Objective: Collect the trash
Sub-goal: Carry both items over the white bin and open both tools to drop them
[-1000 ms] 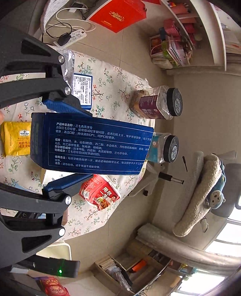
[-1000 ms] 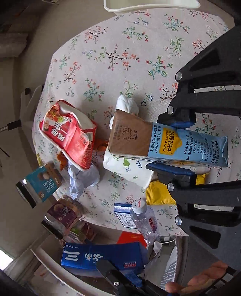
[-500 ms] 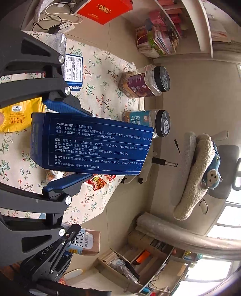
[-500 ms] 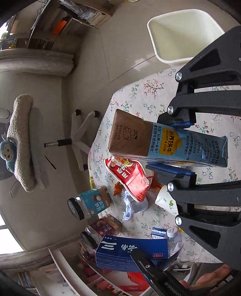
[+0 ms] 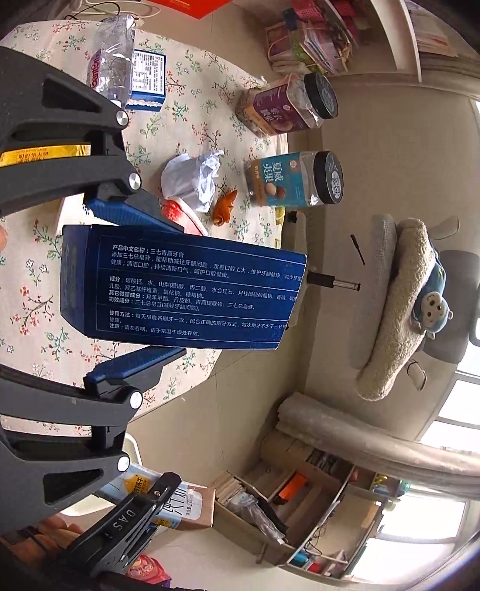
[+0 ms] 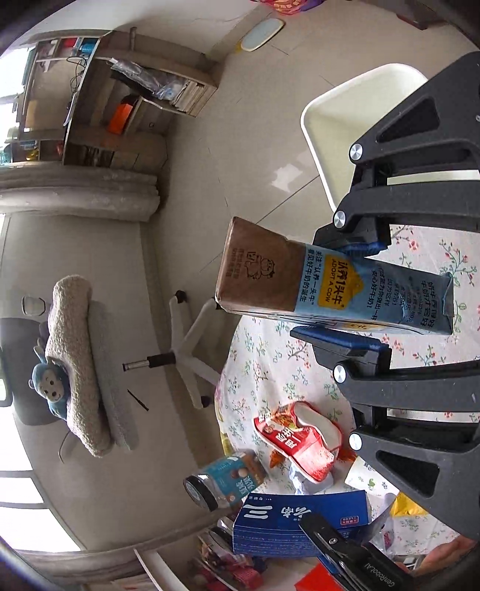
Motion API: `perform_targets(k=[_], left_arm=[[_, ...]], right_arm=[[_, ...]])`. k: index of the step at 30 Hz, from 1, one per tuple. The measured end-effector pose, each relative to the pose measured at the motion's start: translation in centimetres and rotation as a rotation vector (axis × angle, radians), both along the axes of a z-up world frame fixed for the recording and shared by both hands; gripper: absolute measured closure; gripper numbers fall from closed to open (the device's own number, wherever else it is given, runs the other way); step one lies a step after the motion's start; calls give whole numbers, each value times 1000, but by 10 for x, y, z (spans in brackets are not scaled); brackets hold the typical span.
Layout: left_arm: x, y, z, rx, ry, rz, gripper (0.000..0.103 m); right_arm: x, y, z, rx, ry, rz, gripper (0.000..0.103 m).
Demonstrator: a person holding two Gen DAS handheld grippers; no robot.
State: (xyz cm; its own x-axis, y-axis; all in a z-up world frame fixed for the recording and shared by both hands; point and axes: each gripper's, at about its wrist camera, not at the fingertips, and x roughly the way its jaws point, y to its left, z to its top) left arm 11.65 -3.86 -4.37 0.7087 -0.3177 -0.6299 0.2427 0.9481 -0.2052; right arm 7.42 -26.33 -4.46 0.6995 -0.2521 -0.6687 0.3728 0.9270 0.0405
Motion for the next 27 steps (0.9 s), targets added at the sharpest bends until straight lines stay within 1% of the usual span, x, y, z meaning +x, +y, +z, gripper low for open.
perform_targets(k=[5, 8, 10, 12, 14, 16, 20, 24, 27], left_arm=[[-1, -30, -2, -2, 3, -61, 45], [-3, -49, -5, -3, 13, -103, 45], [-5, -63, -7, -18, 32, -144, 45], [-8, -79, -9, -30, 46, -191, 45], [-14, -98, -11, -34, 56, -239, 45], [-19, -119, -14, -39, 74, -292, 45], [-33, -160, -20, -23, 95, -382, 45], [-48, -197, -28, -13, 124, -448, 45], [-50, -221, -35, -53, 179, -484, 45]], right_arm=[[-11, -46, -6, -1, 47, -120, 71], [-20, -69, -7, -20, 70, -185, 71], [-28, -84, -8, -40, 82, -228, 69], [-37, -98, -5, -60, 80, -271, 58], [-46, -111, 0, -73, 65, -316, 37], [-58, -125, 6, -79, 40, -361, 26], [-78, -146, 15, -73, -8, -428, 14], [-95, -165, 20, -59, -37, -472, 11], [-106, -175, 22, -46, -51, -499, 10]])
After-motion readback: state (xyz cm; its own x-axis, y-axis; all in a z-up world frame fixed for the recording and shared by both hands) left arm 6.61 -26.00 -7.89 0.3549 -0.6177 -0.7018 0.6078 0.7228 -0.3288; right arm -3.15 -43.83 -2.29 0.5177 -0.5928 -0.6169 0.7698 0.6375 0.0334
